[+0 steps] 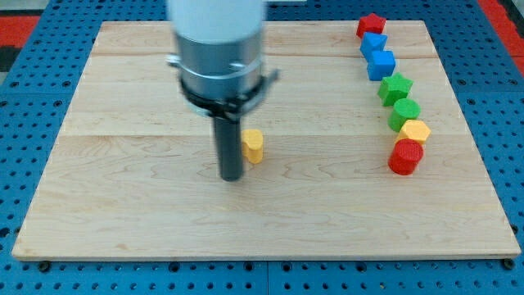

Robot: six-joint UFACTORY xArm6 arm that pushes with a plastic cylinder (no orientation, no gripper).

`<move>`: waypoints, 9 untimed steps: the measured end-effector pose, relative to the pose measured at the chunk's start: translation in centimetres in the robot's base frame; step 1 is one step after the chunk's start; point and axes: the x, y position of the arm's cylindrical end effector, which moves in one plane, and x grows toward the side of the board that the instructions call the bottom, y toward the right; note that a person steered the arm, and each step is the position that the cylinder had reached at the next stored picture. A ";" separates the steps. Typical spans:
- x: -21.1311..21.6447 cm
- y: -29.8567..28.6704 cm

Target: Push the red circle closer to the yellow heart

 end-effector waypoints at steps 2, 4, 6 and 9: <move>-7.1 8.3; 3.2 14.0; 6.2 32.2; 0.4 28.5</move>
